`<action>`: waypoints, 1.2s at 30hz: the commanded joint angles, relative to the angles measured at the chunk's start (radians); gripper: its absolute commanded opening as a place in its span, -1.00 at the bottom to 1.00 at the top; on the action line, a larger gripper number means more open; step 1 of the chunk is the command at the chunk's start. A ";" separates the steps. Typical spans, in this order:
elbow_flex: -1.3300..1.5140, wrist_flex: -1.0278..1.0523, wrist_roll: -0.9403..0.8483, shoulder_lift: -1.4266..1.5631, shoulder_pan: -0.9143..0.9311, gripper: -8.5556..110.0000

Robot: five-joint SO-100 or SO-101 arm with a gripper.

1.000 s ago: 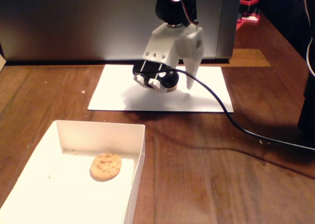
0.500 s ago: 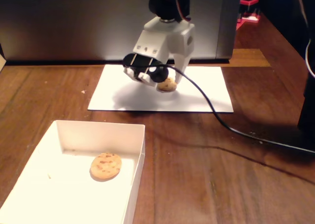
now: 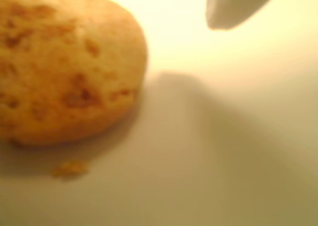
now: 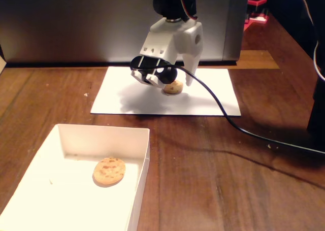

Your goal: Grasp a mini cookies block and put it in the white box.

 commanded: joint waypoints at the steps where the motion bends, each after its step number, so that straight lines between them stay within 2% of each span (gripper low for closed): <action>1: -0.106 0.006 0.014 0.051 0.009 -0.23; 36: -0.081 -0.040 0.015 -0.023 -0.011 -0.26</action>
